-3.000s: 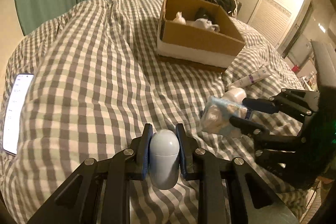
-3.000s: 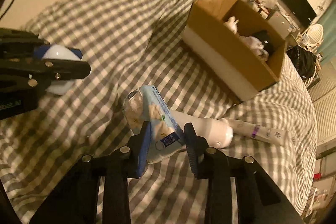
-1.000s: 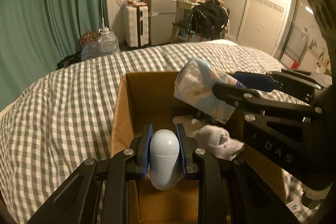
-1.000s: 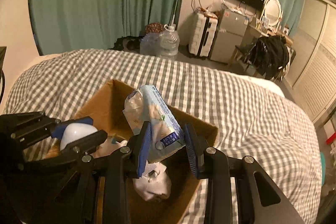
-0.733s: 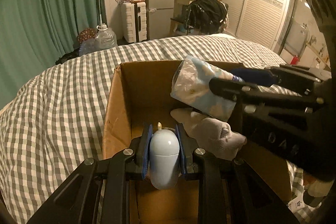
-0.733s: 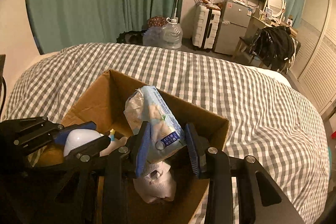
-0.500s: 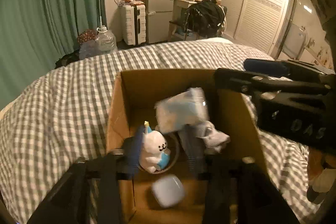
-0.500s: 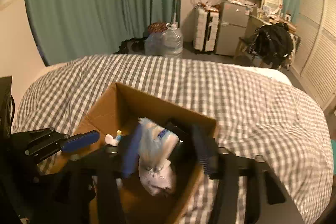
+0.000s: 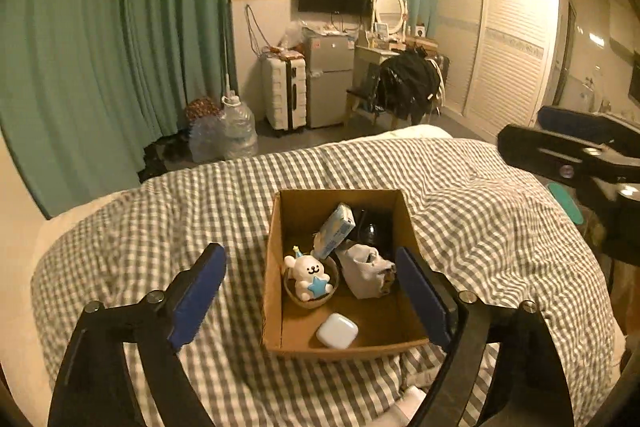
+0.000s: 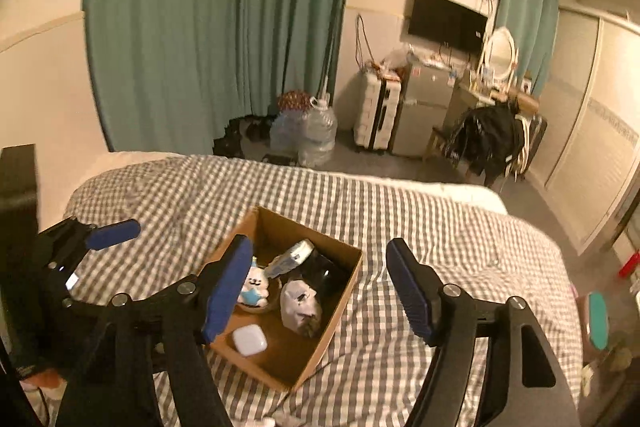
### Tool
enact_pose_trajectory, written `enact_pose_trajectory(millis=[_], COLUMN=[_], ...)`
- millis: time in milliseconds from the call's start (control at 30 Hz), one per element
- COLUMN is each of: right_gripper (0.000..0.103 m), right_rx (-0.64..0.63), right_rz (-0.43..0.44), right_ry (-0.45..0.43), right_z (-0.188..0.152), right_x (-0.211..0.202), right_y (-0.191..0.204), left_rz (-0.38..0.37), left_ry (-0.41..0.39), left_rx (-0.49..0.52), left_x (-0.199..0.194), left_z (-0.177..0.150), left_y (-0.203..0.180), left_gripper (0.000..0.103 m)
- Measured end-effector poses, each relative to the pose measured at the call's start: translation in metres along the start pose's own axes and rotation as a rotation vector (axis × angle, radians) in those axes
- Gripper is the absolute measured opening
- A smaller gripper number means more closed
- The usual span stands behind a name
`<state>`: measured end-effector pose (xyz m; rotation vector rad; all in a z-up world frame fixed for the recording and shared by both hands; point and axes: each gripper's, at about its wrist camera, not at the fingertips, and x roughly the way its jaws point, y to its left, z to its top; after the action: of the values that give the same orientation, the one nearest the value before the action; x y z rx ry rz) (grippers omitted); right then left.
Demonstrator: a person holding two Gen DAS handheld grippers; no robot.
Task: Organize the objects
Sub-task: 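Lift both open tools away from the box toward the bottle and tube, then grasp the white bottle with the left tool while the right tool grasps the white tube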
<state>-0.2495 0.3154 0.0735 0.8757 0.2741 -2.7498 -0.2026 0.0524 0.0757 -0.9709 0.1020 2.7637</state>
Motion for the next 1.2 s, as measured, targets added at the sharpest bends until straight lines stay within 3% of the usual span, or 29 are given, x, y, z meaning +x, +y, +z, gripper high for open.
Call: enact_pose_trajectory(millis=[267, 400, 700, 900, 1200], right_gripper=[0.081, 0.082, 0.082, 0.082, 0.082], right_rx=[-0.082, -0.114, -0.210, -0.193, -0.209], right_rz=[0.016, 0.023, 0.052, 0.085, 0.111], right_ry=[-0.044, -0.004, 0.210, 0.325, 0.355], right_z=[-0.009, -0.027, -0.112, -0.157, -0.182], right_x=[-0.080, -0.086, -0.023, 0.028, 0.069], right_y=[0.026, 0.029, 0.027, 0.006, -0.005], left_rz=[0.018, 0.030, 0.063, 0.017, -0.091], left_ry=[-0.027, -0.015, 0.058, 0.168, 0.293], left_rx=[0.019, 0.029, 0.027, 0.029, 0.173], left_x=[-0.049, -0.051, -0.008, 0.041, 0.074], left_z=[-0.028, -0.051, -0.120, -0.169, -0.230], left_y=[-0.007, -0.008, -0.015, -0.034, -0.075], left_gripper=[0.099, 0.099, 0.099, 0.099, 0.099])
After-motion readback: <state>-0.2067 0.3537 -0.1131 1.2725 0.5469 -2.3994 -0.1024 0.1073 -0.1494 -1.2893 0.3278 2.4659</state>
